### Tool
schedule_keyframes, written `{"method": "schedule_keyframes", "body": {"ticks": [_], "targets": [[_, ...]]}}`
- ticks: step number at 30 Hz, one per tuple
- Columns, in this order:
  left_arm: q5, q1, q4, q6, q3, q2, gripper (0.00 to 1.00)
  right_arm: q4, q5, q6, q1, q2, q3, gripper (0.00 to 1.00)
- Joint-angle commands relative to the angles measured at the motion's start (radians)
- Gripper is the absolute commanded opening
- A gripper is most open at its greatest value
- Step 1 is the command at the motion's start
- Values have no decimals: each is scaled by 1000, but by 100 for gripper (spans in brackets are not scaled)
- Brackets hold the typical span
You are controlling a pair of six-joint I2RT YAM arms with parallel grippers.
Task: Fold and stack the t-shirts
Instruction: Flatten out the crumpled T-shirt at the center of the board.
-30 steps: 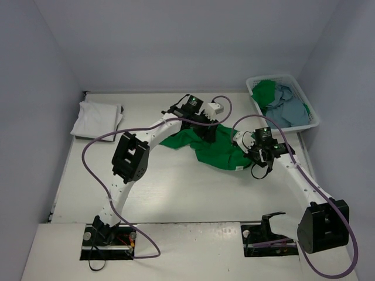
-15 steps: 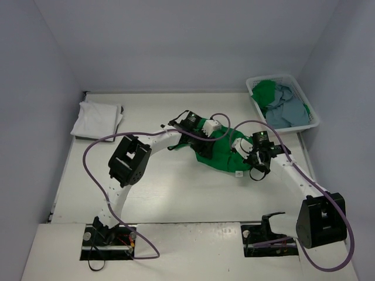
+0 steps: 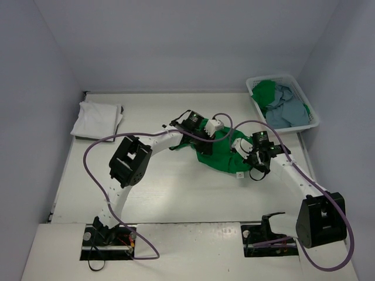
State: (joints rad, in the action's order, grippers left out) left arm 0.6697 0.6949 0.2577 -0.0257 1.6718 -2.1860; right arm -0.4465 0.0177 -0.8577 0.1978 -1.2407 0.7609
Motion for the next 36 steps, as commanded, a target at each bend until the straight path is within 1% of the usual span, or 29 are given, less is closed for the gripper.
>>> {"method": "schedule_keyframes", "body": {"ticks": [1, 8, 12, 14, 19, 21, 24, 26, 31, 32, 36], "targets": [[34, 8, 31, -22, 59, 40, 0, 3, -4, 2, 3, -3, 15, 0], [-36, -11, 92, -80, 66, 117, 0, 6, -7, -4, -5, -12, 23, 0], [-59, -66, 182, -106, 121, 179, 0, 9, -9, -3, -14, -26, 58, 0], [-61, -112, 212, -108, 154, 218, 0, 9, -9, -3, -15, -42, 77, 0], [-52, -211, 271, -106, 163, 322, 0, 11, -9, -1, -18, -66, 143, 0], [-51, -235, 296, -114, 163, 379, 0, 11, -7, -1, -18, -72, 170, 0], [-53, -279, 330, -123, 172, 443, 0, 11, -48, -1, -17, -78, 212, 0], [-47, -314, 354, -120, 189, 485, 0, 14, -65, 8, -18, -83, 274, 0], [-48, -363, 383, -109, 246, 571, 0, 83, -140, 77, -17, -74, 446, 0], [-51, -373, 396, -112, 262, 598, 0, 132, -145, 103, -17, -68, 463, 0], [-79, -379, 431, -121, 374, 664, 0, 227, -160, 146, -18, -8, 515, 0]]}}
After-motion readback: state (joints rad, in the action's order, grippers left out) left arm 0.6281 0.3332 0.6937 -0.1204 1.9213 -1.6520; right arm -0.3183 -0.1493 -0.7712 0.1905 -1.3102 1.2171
